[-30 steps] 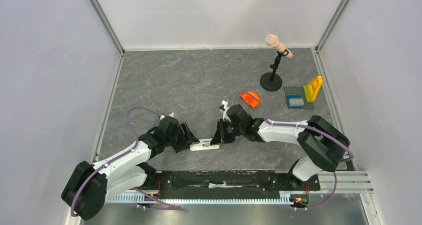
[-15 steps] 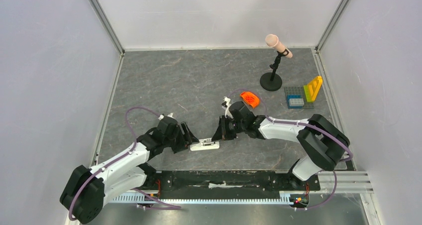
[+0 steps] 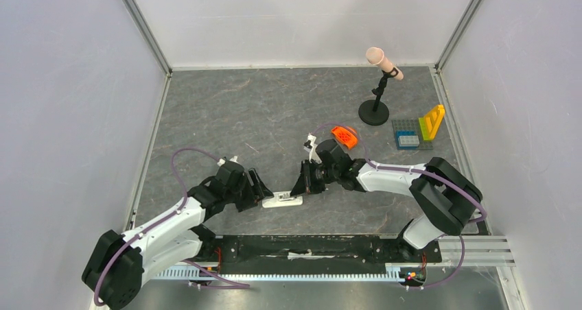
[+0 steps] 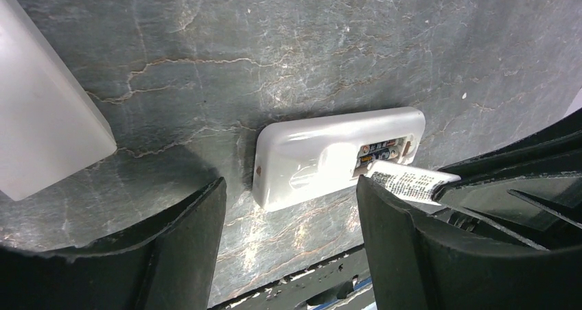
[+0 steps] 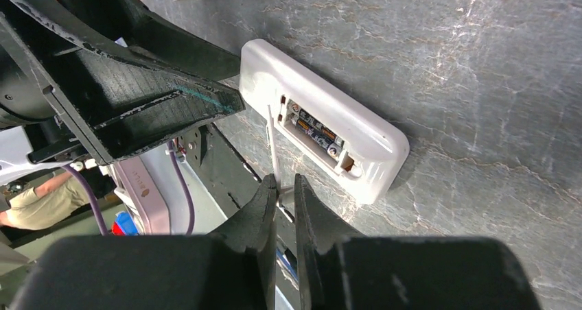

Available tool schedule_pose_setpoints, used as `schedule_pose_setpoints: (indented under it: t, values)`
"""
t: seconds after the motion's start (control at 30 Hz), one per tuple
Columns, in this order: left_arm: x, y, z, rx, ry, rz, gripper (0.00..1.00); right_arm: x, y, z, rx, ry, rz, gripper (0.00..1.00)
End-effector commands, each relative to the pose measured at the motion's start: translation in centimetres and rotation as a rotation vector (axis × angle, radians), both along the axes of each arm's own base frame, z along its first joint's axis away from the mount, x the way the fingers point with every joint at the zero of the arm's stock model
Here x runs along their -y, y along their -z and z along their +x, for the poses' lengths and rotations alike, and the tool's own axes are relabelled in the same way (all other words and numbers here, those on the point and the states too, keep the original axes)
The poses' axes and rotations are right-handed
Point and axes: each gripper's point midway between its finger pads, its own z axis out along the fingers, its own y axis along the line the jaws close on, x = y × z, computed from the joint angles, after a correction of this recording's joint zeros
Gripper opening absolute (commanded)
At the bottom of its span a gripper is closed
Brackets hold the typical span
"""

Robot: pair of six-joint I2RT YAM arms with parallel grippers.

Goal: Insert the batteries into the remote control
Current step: Load the battery cover into the remote control.

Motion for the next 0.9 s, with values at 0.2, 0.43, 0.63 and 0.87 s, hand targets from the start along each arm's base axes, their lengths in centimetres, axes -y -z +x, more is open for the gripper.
schedule_pose_setpoints:
  t: [0.2, 0.43, 0.63, 0.87]
  values:
    - [-0.1, 0.0, 0.3, 0.026, 0.025, 0.020, 0.75, -0.4, -0.4, 0.4, 0.016, -0.006, 0.018, 0.00]
    - [-0.1, 0.2, 0.1, 0.018, 0.028, 0.020, 0.75, -0.5, 0.2, 0.9, 0.022, 0.007, 0.000, 0.00]
    - [-0.1, 0.3, 0.0, 0.015, 0.031, 0.018, 0.75, -0.3, 0.8, 0.9, 0.016, 0.010, -0.022, 0.00]
    - [0.1, 0.3, -0.2, 0.011, 0.048, 0.009, 0.73, -0.1, 1.3, 1.2, 0.025, 0.014, -0.049, 0.00]
